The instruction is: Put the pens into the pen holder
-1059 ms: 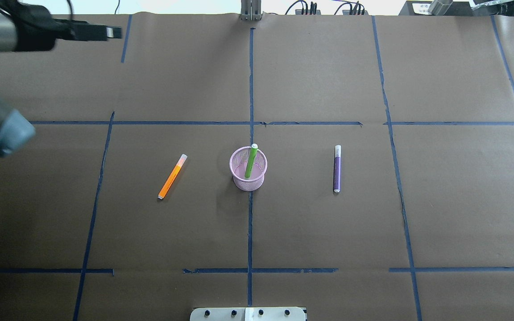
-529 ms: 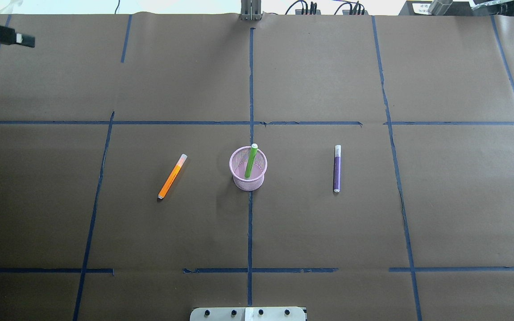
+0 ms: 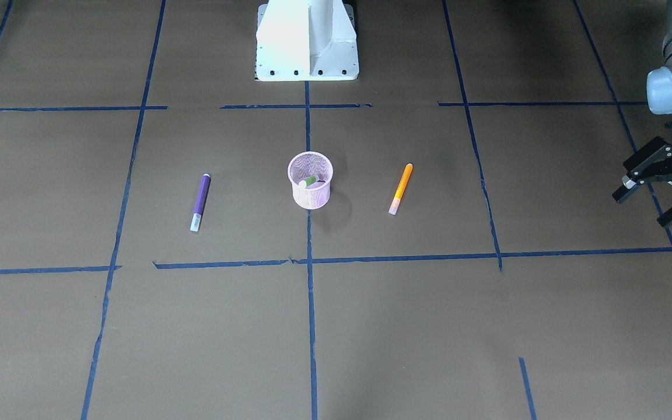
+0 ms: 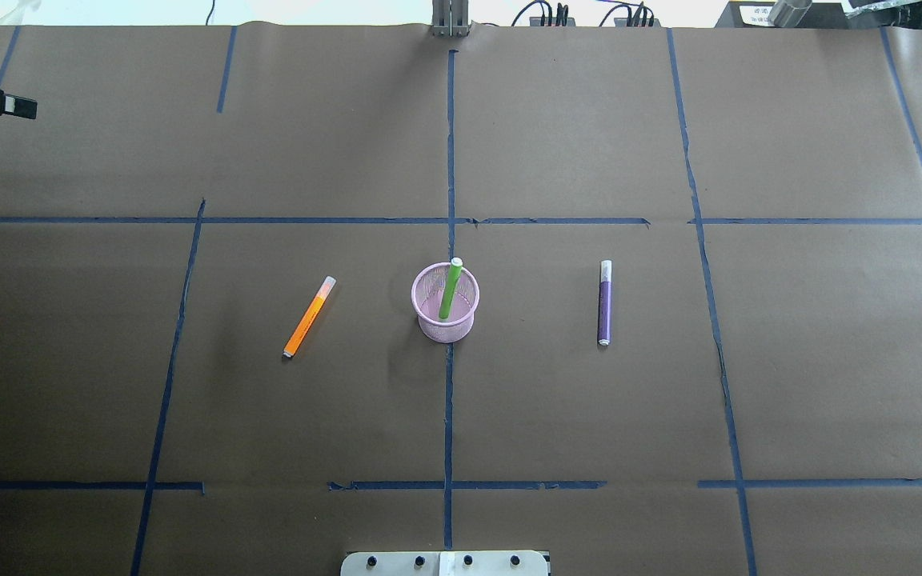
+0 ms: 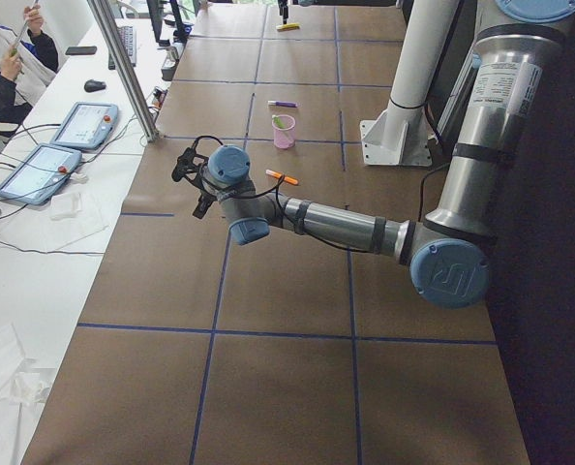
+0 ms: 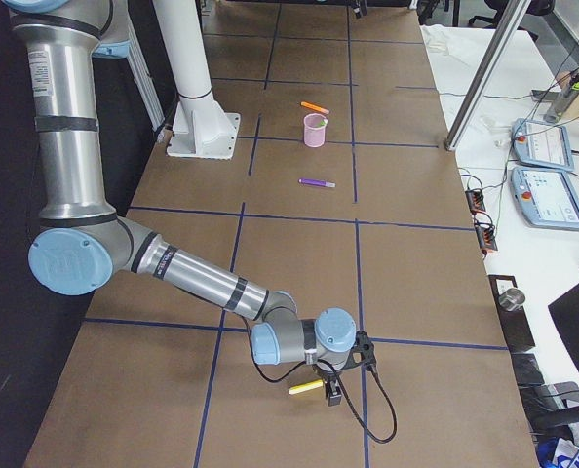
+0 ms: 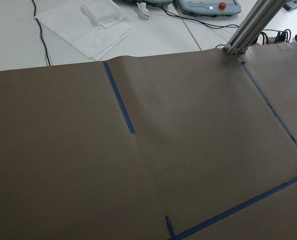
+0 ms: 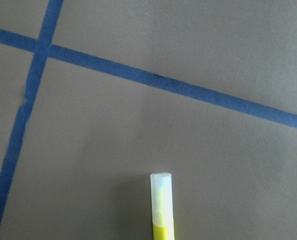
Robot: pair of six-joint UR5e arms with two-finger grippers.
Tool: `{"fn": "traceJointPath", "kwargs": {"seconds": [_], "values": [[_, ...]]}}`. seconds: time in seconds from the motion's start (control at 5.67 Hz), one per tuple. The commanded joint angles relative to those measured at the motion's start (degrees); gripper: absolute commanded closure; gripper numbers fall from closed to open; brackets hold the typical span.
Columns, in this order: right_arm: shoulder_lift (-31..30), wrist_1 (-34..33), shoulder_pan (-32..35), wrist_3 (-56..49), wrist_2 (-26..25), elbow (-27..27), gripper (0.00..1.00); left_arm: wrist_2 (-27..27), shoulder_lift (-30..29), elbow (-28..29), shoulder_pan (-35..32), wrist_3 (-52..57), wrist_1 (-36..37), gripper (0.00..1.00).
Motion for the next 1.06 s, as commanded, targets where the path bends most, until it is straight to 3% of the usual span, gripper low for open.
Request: {"fn": "traceJointPath", "kwargs": {"seconds": [0.0, 0.53, 0.88], "values": [[0.8, 3.9, -0.1, 0.5, 0.0, -2.9, 0.0, 0.0, -0.1, 0.4, 0.0, 0.1, 0.0, 0.0], [1.1, 4.3, -0.1, 2.1, 4.3, -3.6, 0.0, 0.1, -0.2, 0.4, 0.0, 0.1, 0.0, 0.0], [4.0, 4.3, -0.1, 2.0, 4.2, -8.4, 0.0, 0.0, -0.2, 0.4, 0.0, 0.1, 0.0, 0.0]]}}
